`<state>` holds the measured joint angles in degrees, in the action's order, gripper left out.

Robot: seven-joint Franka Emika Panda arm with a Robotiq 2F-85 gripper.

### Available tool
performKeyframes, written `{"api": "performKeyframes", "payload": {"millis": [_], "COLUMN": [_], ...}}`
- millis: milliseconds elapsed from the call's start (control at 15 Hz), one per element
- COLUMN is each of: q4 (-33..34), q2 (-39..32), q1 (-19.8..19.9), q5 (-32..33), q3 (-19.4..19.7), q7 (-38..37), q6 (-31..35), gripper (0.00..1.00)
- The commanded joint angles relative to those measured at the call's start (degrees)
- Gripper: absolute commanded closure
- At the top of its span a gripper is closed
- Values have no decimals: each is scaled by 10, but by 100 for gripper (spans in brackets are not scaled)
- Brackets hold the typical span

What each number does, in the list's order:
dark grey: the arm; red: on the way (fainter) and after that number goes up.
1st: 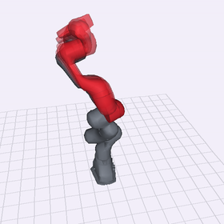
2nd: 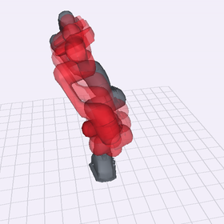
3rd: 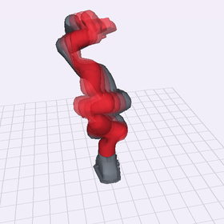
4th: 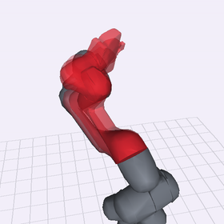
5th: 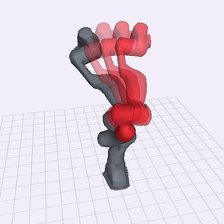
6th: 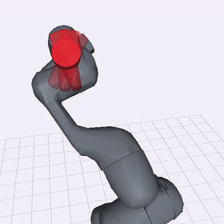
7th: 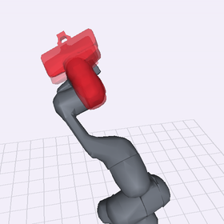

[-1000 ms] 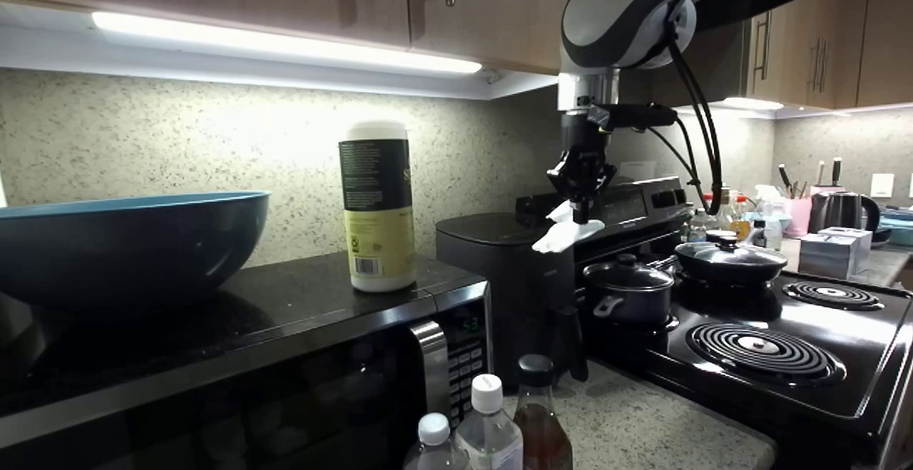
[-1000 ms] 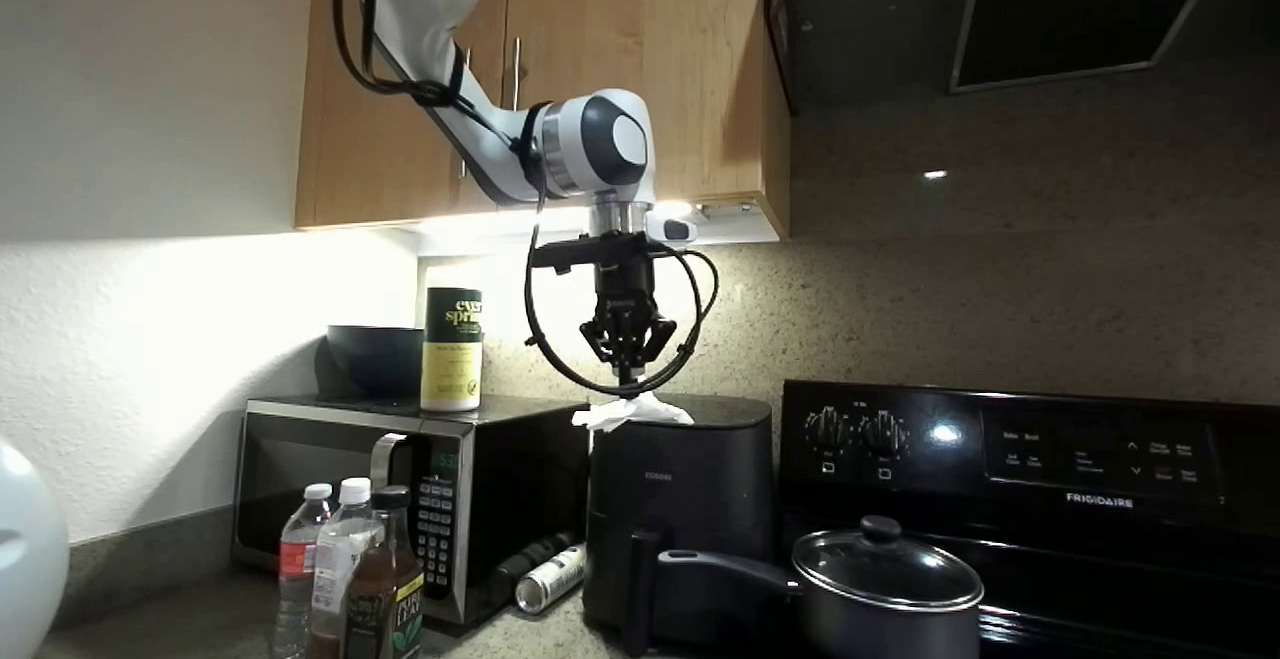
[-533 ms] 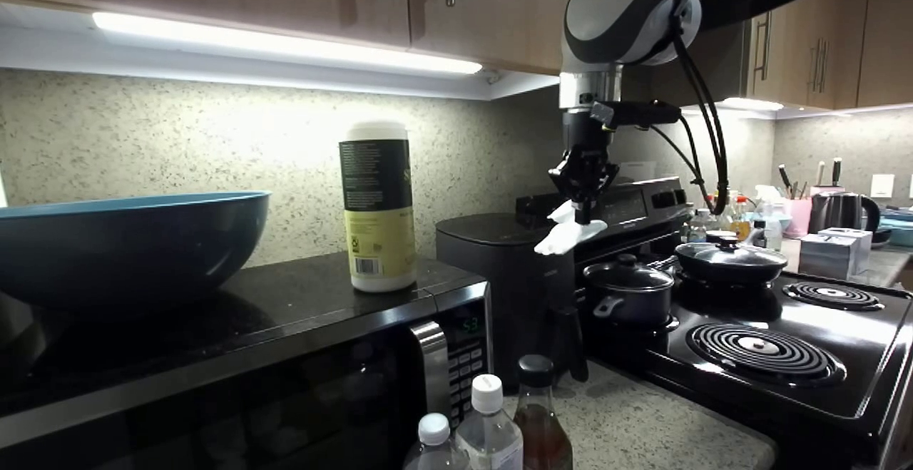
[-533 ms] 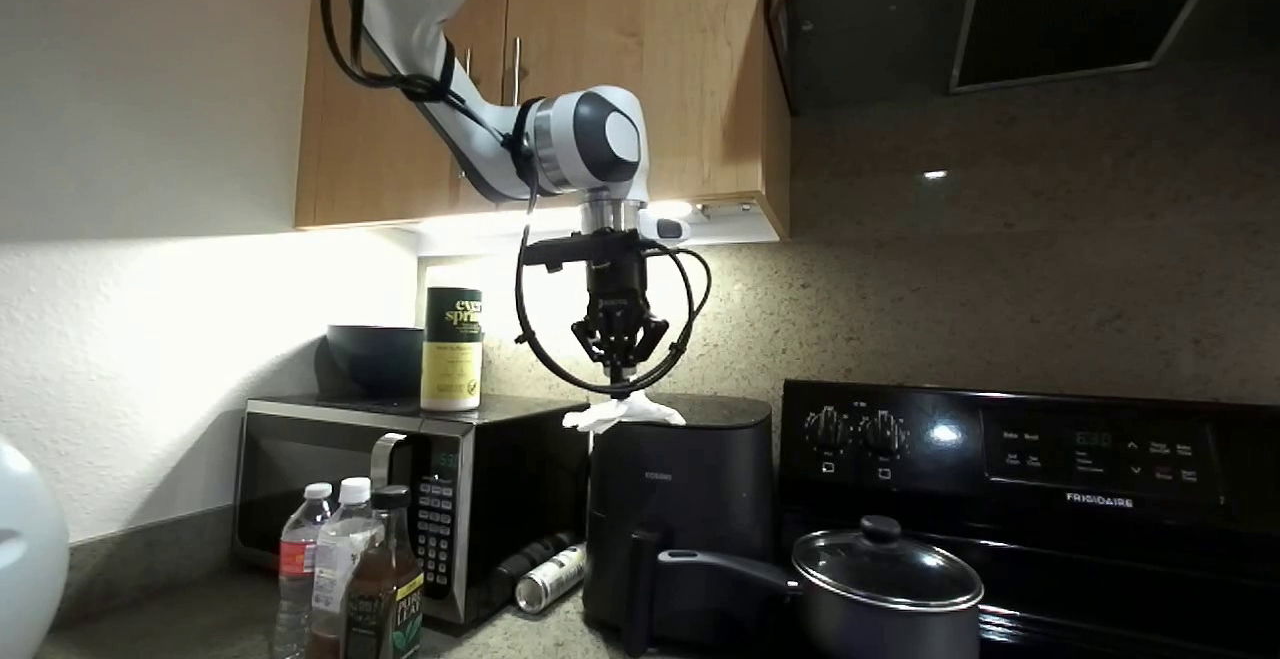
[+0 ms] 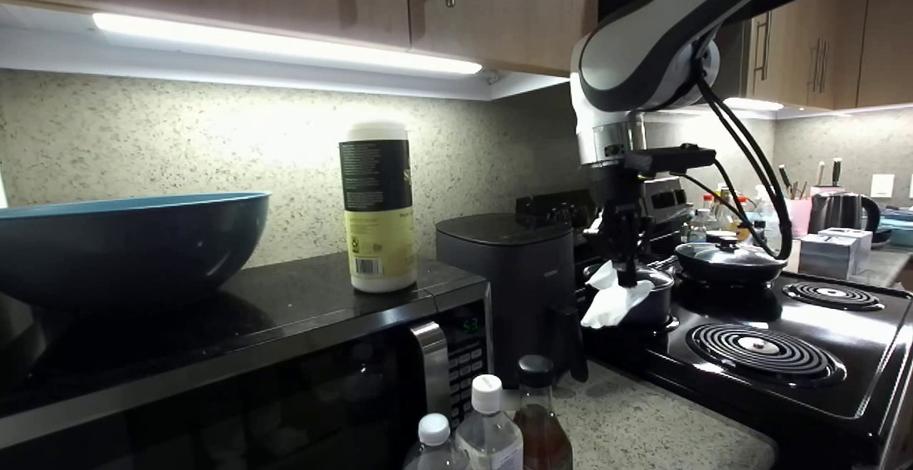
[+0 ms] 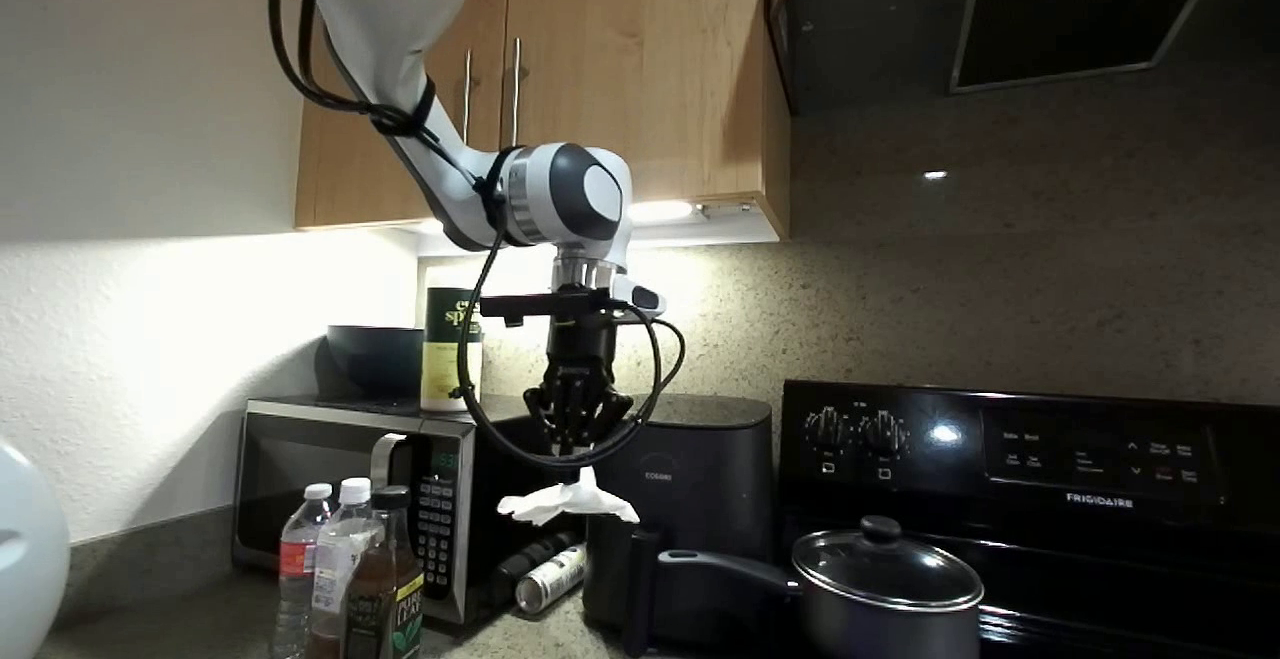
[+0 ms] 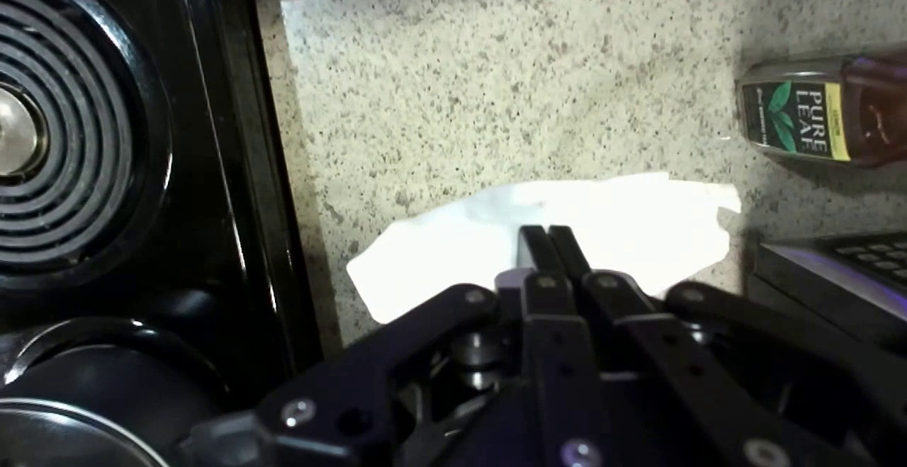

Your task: Pick up the white paper, wipe on top of the air fryer and put the paper back on the countertop.

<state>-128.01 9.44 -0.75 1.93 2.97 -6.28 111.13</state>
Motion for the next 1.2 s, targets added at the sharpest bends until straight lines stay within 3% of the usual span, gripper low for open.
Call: {"api": "performKeyframes", "payload": {"millis": [0,333,933,1133], "q4": [-6,-11,-111,-105], "q2": [4,14,-58,-67], "q1": [9,9,3,6], "q5": [-1,-1,-80,-63], "q3": [-9,-9,-9,-12], "q7": [2,2,28,4], "q6": [-1,-1,156,148], "gripper": [98,99,99,98]}}
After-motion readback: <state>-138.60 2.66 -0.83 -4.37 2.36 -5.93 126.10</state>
